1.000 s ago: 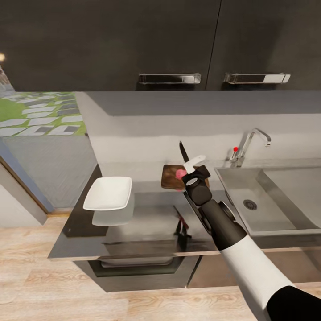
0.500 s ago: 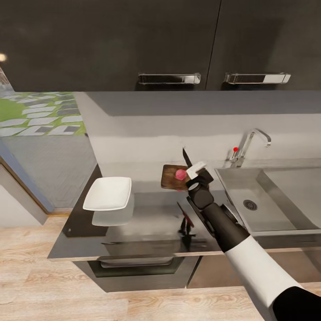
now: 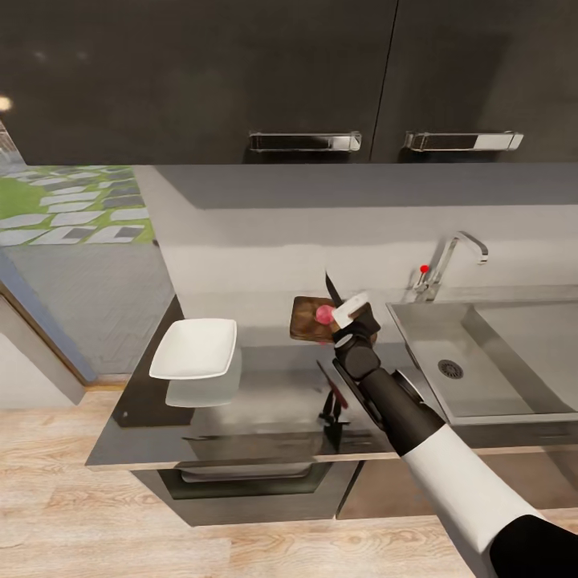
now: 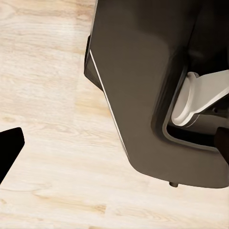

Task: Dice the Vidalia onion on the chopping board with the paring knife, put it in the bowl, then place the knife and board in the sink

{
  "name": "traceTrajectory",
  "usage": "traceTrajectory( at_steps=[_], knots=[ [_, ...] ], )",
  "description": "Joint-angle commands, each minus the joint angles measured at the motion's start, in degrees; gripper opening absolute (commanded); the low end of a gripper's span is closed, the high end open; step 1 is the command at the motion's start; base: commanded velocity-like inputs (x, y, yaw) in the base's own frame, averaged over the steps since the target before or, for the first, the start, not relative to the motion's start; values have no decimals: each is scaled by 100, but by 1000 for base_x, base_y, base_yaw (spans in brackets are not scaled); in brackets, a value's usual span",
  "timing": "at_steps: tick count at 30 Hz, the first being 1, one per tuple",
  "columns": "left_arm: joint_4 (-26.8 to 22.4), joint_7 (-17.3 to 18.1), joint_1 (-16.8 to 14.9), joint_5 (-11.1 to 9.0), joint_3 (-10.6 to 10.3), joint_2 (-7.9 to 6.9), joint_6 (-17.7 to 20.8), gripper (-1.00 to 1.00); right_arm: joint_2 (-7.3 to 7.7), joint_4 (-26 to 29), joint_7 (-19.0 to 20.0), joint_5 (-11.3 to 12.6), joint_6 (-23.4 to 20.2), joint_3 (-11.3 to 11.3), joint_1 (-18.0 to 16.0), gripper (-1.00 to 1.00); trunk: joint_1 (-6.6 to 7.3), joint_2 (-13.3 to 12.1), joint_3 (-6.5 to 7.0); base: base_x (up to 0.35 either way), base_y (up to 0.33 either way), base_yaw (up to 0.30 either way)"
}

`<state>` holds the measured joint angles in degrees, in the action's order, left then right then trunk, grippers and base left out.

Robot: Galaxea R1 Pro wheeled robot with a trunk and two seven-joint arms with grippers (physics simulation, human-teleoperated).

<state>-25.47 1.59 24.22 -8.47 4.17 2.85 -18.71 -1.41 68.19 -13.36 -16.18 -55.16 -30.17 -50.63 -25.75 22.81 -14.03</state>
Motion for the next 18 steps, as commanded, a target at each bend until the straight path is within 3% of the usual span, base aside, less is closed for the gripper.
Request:
traceTrajectory(
  at_steps=[1, 18],
  knots=[
    [-11, 17, 4, -23, 21, 5, -2, 100, 1, -31, -53, 35, -24, -15, -8, -100, -4, 11, -10, 0, 0, 0],
    [19, 17, 4, -23, 23, 5, -2, 100, 17, -164, -35, 62, 53, -7, -8, -100, -4, 11, -10, 0, 0, 0]
  ],
)
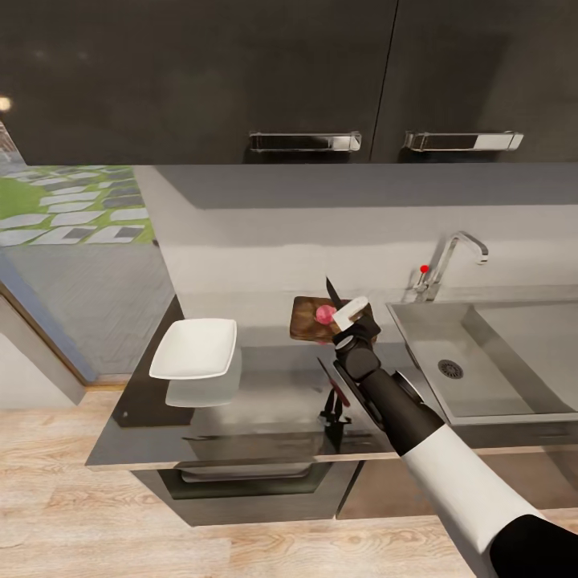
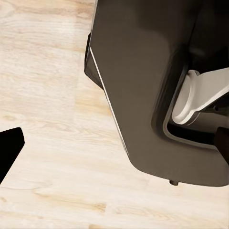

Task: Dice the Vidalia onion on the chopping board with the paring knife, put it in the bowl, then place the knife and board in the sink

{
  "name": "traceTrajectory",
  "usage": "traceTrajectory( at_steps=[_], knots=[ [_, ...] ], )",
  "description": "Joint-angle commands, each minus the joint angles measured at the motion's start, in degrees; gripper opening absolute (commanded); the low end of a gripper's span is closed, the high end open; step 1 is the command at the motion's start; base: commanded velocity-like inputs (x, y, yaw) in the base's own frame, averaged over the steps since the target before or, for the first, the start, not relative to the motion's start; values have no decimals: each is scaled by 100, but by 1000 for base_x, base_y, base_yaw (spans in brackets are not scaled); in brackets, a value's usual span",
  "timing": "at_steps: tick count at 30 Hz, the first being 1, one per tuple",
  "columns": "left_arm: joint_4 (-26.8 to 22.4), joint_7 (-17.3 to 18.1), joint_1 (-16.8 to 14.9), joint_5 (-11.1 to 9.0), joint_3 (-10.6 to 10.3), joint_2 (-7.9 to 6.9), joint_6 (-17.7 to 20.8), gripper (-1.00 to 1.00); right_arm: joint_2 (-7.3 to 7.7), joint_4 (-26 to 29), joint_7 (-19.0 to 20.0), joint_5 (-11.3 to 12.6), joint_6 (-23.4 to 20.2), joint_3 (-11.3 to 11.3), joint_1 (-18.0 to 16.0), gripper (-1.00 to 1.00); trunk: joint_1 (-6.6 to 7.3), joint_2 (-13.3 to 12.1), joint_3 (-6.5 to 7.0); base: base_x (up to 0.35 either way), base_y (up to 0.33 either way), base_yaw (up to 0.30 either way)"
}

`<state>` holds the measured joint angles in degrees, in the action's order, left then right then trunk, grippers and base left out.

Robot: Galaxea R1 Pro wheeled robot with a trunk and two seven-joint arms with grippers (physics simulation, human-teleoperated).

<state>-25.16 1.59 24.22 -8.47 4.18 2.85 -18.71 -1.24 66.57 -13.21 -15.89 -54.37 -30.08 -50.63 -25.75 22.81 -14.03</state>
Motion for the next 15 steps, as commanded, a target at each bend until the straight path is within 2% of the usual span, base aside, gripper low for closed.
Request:
traceTrajectory(
  at_steps=[1, 15],
  knots=[
    [-12, 17, 4, -23, 21, 5, -2, 100, 1, -8, -50, 34, -25, -15, -8, -100, -4, 11, -10, 0, 0, 0],
    [-10, 17, 4, -23, 21, 5, -2, 100, -40, -90, -42, 43, 48, -18, -8, -100, -4, 11, -105, 0, 0, 0]
  ],
)
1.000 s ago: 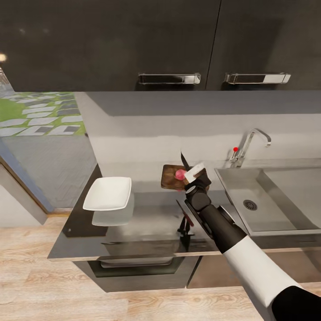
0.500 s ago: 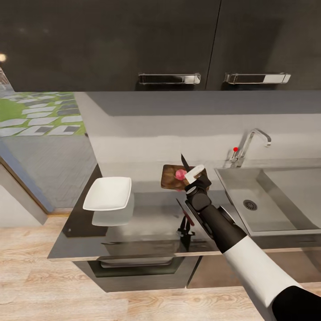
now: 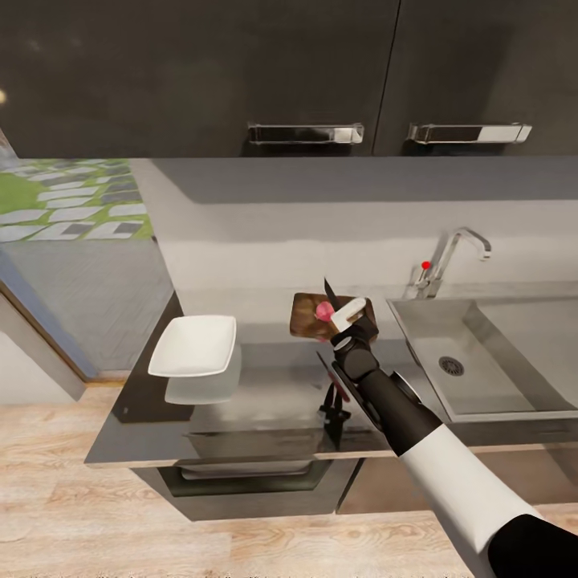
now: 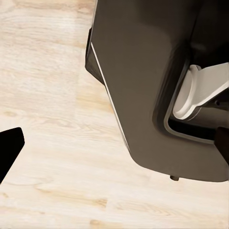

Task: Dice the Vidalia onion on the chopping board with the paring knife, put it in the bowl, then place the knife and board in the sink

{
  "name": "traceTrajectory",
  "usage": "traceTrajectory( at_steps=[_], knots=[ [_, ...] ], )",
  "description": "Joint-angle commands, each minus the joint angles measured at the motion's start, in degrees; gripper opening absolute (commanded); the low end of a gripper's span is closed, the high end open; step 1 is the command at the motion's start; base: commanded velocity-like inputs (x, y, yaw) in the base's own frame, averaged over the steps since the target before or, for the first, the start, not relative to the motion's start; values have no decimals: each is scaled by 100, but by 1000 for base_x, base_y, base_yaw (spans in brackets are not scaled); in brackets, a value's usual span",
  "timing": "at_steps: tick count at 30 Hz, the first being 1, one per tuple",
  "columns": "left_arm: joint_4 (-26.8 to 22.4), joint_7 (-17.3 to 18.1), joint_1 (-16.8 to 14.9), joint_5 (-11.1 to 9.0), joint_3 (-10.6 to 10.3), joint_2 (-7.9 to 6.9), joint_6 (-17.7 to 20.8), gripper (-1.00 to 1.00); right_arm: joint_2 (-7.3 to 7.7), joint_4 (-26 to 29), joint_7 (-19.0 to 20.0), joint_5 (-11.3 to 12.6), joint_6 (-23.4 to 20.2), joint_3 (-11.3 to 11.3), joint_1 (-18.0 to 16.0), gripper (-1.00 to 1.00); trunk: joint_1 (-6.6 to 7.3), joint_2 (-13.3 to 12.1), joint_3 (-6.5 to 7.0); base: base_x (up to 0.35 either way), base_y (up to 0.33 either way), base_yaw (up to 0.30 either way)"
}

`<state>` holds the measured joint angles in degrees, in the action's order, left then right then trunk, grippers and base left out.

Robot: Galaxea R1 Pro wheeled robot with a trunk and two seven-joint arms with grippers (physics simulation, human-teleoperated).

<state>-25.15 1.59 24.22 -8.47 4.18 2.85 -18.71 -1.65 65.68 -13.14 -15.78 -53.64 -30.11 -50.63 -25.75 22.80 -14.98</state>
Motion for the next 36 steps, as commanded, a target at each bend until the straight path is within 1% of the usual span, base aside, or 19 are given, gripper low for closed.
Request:
traceTrajectory(
  at_steps=[1, 7, 12, 28, 36],
  knots=[
    [-10, 17, 4, -23, 21, 5, -1, 100, 3, -1, -49, 31, -25, -14, -8, -100, -3, 12, -20, 0, 0, 0],
    [-13, 17, 4, -23, 21, 5, -3, 100, 7, -2, -49, 31, -24, -13, -8, -100, -3, 12, -75, 17, -4, 0],
    [-16, 17, 4, -23, 21, 5, -2, 100, 6, -2, -55, 30, -24, -13, -8, -100, -3, 12, -113, 145, -99, 0],
    [-12, 17, 4, -23, 21, 6, -1, 100, 7, -5, -54, 31, -24, -14, -8, -100, -3, 12, -122, 27, -52, 0],
    [-11, 17, 4, -23, 21, 8, -1, 100, -5, -77, -49, 31, -21, -20, -8, -100, -3, 12, -131, 0, 73, 0]
  ],
)
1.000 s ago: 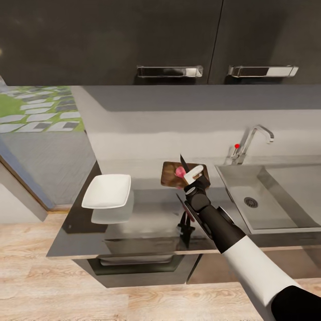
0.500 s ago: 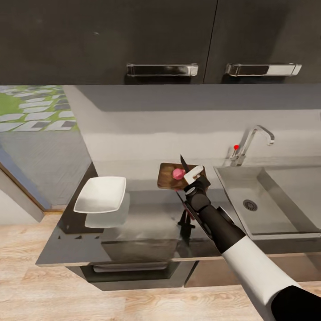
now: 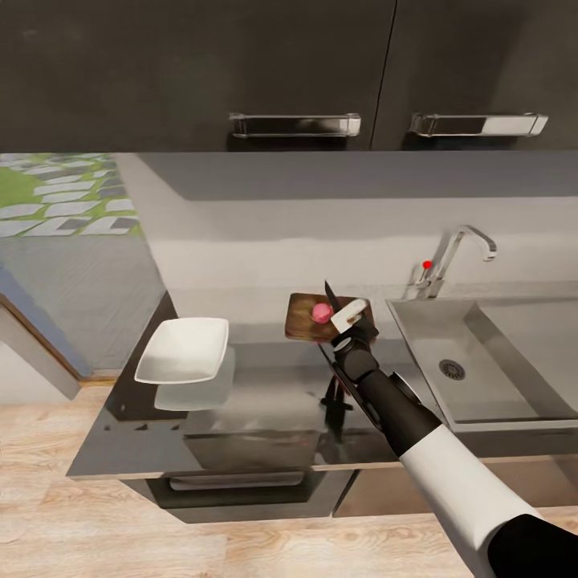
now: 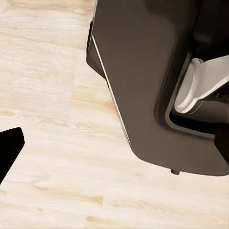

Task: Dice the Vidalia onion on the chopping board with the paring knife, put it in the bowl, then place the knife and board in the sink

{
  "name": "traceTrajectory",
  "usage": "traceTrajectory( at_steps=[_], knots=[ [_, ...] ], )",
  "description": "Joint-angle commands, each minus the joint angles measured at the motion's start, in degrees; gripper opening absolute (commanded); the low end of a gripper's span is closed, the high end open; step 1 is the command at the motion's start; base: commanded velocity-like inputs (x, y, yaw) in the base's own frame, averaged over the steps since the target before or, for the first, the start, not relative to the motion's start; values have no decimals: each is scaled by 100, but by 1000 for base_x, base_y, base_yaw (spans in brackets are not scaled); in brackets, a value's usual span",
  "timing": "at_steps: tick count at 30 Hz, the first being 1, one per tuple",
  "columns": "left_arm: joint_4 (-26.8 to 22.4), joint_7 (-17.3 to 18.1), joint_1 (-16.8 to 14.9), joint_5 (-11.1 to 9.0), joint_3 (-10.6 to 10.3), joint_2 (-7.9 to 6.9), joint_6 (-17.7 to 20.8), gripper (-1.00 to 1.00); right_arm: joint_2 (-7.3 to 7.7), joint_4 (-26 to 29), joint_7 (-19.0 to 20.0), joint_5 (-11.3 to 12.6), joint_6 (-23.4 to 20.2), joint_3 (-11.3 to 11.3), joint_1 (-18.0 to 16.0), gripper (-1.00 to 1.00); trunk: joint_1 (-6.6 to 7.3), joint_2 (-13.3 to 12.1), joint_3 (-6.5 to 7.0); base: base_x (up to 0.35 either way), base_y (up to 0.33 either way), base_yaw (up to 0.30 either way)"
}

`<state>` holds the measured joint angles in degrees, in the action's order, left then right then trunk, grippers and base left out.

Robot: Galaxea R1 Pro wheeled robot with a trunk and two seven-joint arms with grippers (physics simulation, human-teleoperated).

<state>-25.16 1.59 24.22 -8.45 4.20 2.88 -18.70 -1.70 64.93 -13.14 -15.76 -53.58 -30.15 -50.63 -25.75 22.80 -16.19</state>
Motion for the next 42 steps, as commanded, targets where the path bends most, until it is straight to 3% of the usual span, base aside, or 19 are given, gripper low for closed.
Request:
traceTrajectory(
  at_steps=[1, 27, 42],
  knots=[
    [-9, 17, 3, -25, 19, 4, -2, 100, -2, -20, -50, 29, -27, -16, -8, -100, -4, 11, -12, 0, 61, 0],
    [-15, 17, 3, -25, 19, 4, -2, 100, -14, -103, -48, 29, -21, -17, -8, -100, -4, 11, -185, 10, 6, -43],
    [-15, 17, 3, -25, 19, 3, -3, 100, 0, -103, -52, 24, -19, -13, -8, -100, -4, 11, -198, 0, 70, -4]
  ],
)
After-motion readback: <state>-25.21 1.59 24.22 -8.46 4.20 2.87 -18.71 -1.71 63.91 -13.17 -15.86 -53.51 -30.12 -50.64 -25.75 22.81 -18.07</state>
